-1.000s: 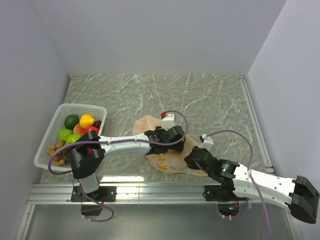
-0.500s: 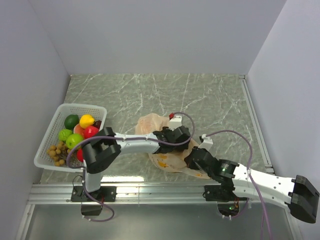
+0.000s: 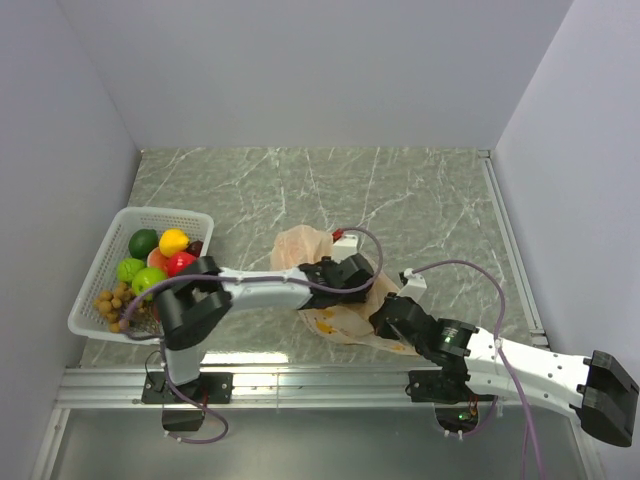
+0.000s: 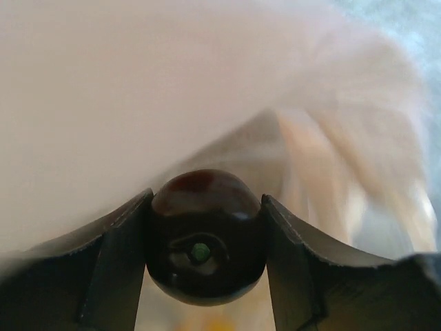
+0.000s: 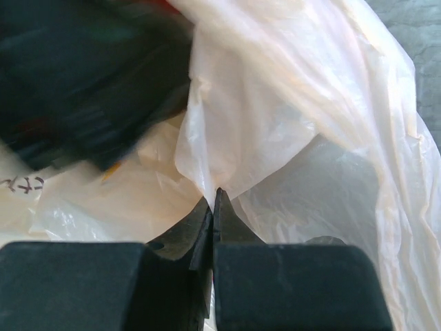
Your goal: Untie the knot of the plastic bag and take out the fruit
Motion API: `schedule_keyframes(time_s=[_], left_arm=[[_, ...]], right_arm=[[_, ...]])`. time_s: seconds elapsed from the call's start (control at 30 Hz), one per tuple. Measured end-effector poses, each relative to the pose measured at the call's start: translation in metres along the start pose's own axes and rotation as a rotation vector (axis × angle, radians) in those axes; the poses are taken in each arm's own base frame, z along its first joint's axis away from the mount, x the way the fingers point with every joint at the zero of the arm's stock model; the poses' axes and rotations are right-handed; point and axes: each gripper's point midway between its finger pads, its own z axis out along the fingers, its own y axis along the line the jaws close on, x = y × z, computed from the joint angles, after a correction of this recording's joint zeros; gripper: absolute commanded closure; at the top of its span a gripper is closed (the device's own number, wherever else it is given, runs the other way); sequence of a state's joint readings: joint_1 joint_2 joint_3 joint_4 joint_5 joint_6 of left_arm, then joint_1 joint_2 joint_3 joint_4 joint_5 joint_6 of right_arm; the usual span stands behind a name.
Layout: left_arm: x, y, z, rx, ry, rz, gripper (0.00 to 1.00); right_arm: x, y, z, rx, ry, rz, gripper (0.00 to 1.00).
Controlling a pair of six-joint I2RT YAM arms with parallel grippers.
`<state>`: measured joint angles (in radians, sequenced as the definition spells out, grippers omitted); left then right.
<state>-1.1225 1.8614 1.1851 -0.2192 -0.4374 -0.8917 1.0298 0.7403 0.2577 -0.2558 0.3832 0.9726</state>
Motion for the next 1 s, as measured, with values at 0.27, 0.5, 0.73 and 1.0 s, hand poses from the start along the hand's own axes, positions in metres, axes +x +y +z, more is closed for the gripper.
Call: schedule_keyframes(time_s=[0.27, 0.5, 0.73, 1.0], left_arm=[[-0.062, -0.023, -0.128, 0.338, -0.06, -0.021, 0.86], [-0.178, 0.08, -0.189, 0.297, -0.329, -0.252, 0.86], [-0.18, 0.354, -0.191, -0.471, -0.514, -0.632, 0.78], [-0.125, 0.467, -0.209, -0.827, -0.427, -0.802, 0.05]], right_arm=[[-0.002, -0.009, 0.001, 0.043, -0.015, -0.014, 1.0], [-0.004, -0.008, 0.002, 0.058, -0.014, -0.036, 1.0], [-0.005, -0.007, 0.001, 0.05, -0.017, -0.052, 1.0], [-0.004, -0.005, 0.003, 0.052, -0.002, -0.1, 1.0]])
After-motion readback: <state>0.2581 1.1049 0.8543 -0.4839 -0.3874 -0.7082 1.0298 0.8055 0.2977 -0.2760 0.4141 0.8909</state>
